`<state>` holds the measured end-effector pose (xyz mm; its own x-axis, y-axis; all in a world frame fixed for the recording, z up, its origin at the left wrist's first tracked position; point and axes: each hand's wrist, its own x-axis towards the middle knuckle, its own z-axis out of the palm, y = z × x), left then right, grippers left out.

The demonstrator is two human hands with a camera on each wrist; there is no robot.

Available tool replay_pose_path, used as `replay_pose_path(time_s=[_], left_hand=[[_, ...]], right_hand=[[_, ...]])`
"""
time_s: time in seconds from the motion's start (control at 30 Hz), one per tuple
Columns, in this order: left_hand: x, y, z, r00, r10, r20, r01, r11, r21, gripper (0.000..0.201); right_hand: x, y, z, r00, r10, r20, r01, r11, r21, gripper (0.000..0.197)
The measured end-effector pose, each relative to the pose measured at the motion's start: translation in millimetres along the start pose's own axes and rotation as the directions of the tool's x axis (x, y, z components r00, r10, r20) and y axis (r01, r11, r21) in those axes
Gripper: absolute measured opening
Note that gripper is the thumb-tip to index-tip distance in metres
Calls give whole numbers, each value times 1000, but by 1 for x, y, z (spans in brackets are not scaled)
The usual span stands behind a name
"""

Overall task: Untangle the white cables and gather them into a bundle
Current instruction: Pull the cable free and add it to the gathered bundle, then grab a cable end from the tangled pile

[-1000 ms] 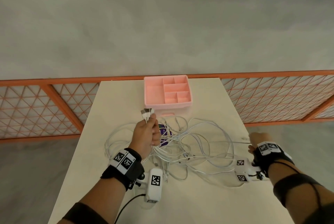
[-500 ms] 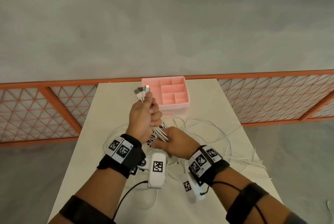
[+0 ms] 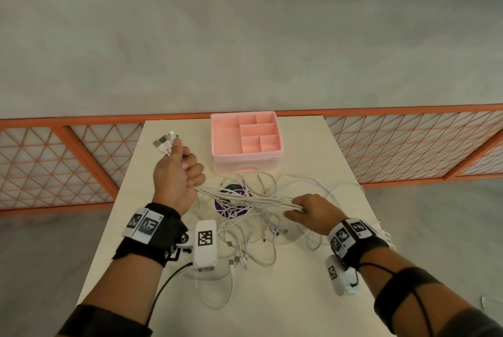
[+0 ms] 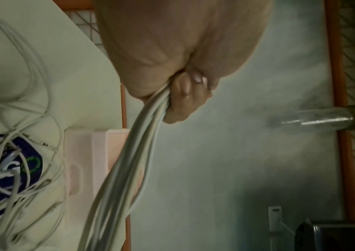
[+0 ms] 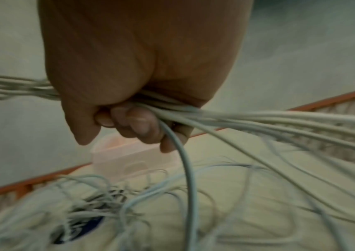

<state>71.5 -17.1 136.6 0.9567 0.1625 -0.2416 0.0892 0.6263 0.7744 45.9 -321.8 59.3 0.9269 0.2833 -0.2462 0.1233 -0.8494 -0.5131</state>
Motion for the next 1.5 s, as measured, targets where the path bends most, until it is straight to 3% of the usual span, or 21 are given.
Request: replay_pose_path(time_s=[0.27,0.47,0.6,0.87,1.03,1.17,1.27,1.33,1.4,1.43,1.5], left_hand=[[7,1,-9,999,1,-52,-2,1000,-12,41],[6,-21,-8,995,-83,-46,85,996,30,42],[1,-48,2,987,-158,-32,160,983,87,40],[1,-76,-13,962,-269,-40,272,949,159,39],[8,-78,-26,965,-241,-103,256,950,177,39],[13,-72,-33,967,-228,-117,250,939,234,38],[12,-72,-40,960,-261,-98,279,906,319,36],[8,-73,-45,954,-287,-88,299,881,366,34],[4,-78,-50,949,-299,-97,312,865,393,29],[2,-81,-53,947,-303,-108,320,860,398,25],[-3,-88,-57,942,-311,-129,336,850,406,17]], right_hand=[[-16,65,-28,972,195,-127,-209,972,-109,36],[-37,110,-86,865,395,-310,-447,887,-116,29],[-51,121,-97,781,482,-397,-499,864,66,42],[-81,169,-35,715,689,-120,-699,694,-172,60],[-93,175,6,712,701,36,-684,705,-186,38],[-92,174,26,686,698,206,-636,713,-297,38],[-82,165,22,656,676,337,-571,736,-363,72],[-69,157,16,659,645,386,-516,762,-392,107],[-52,137,5,678,611,409,-472,788,-395,122],[-43,120,-2,692,589,417,-456,805,-379,121],[-26,81,-12,750,533,393,-429,843,-324,94]])
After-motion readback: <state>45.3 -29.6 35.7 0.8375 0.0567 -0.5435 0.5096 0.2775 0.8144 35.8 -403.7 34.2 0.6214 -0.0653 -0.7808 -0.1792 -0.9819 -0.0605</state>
